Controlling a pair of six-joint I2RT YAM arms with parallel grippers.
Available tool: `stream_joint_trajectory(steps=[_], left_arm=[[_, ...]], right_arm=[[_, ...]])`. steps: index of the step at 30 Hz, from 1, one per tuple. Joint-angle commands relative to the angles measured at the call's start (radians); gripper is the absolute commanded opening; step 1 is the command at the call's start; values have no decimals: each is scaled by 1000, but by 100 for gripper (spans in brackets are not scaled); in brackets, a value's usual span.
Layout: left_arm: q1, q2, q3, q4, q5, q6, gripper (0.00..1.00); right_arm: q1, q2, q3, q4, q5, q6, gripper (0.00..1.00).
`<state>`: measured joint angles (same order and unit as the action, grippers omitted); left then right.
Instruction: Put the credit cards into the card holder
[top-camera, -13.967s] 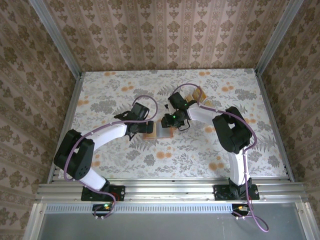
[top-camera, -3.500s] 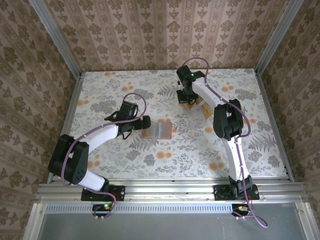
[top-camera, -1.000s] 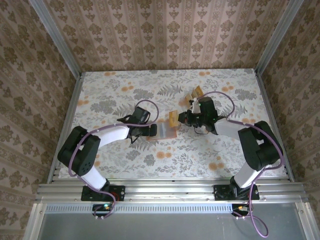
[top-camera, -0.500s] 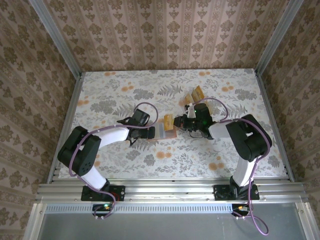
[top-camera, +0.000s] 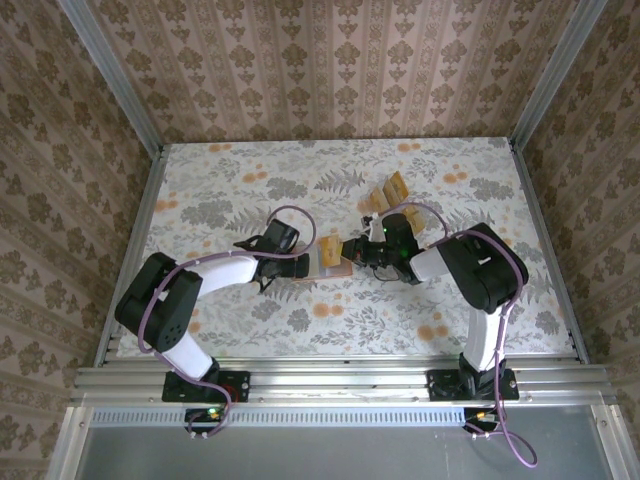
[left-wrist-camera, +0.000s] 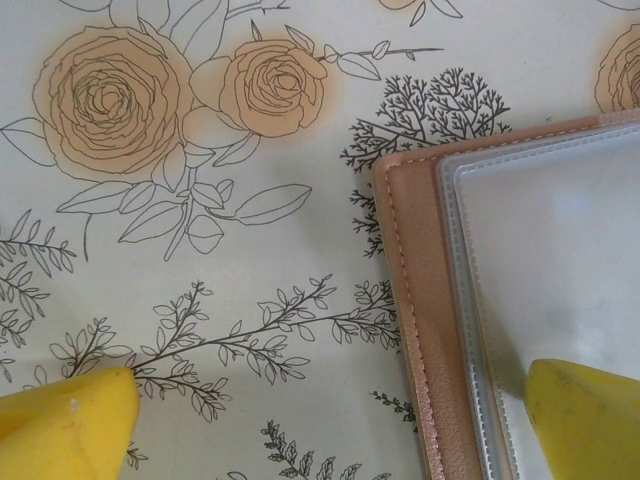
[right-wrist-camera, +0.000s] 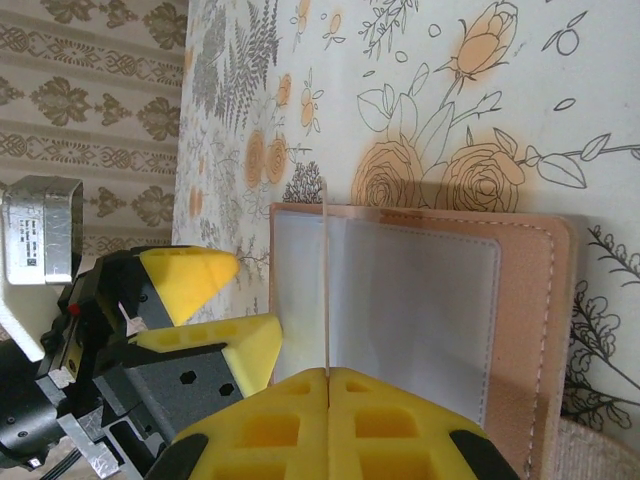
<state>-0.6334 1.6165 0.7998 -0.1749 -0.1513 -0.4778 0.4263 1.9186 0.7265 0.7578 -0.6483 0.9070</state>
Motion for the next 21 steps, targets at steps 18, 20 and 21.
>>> stream_joint_trajectory(steps=[18,20,21], left_arm=[[5,14,-36,-20,-22,1,100],[5,13,-36,-20,-21,2,100],[5,13,-36,-20,-21,2,100]], right_arm=[[19,93,-33,201,-37,83,0],[19,101,-34,212,-37,90,0],[20,104,-35,216,-37,90,0]])
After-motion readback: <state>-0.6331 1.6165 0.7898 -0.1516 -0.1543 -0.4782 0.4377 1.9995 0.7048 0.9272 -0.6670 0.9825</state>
